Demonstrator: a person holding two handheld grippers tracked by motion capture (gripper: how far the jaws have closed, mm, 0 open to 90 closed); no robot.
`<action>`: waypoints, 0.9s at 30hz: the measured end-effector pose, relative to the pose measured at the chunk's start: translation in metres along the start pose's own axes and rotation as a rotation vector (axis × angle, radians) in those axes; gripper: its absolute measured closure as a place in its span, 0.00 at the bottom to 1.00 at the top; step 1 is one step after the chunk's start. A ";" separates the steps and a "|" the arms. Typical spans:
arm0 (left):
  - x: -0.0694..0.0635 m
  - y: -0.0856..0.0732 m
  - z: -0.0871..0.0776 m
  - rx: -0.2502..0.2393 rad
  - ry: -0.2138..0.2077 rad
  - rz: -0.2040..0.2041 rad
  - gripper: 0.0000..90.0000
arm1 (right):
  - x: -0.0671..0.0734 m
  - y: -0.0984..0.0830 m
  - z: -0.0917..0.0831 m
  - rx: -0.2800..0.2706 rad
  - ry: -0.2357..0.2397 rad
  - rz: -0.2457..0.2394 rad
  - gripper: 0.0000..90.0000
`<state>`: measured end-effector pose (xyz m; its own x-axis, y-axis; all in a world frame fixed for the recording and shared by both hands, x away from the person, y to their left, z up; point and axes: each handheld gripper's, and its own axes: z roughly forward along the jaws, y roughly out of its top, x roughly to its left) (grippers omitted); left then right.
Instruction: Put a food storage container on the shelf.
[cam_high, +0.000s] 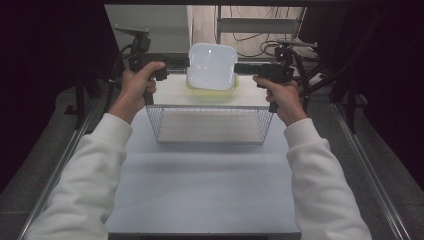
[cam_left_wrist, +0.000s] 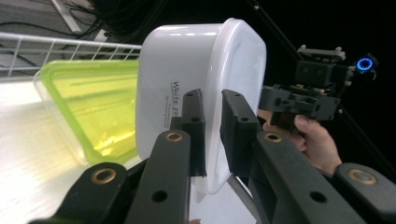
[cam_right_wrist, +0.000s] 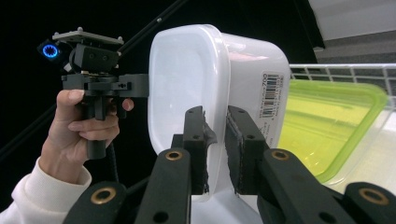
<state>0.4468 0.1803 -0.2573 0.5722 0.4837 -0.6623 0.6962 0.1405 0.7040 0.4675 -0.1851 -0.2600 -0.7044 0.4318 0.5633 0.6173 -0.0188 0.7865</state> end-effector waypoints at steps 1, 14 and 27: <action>0.001 0.004 0.003 -0.001 -0.001 -0.001 0.89 | -0.005 0.003 0.000 -0.006 0.001 0.010 0.86; 0.020 0.014 0.016 -0.006 0.003 -0.042 0.89 | -0.022 0.014 0.008 -0.007 -0.009 0.031 0.86; 0.038 0.016 0.028 0.014 0.007 -0.089 0.89 | -0.039 0.019 0.016 -0.003 -0.025 0.080 0.86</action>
<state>0.4916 0.1768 -0.2786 0.5048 0.4760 -0.7201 0.7500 0.1711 0.6389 0.5124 -0.1877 -0.2709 -0.6441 0.4514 0.6176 0.6699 -0.0569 0.7403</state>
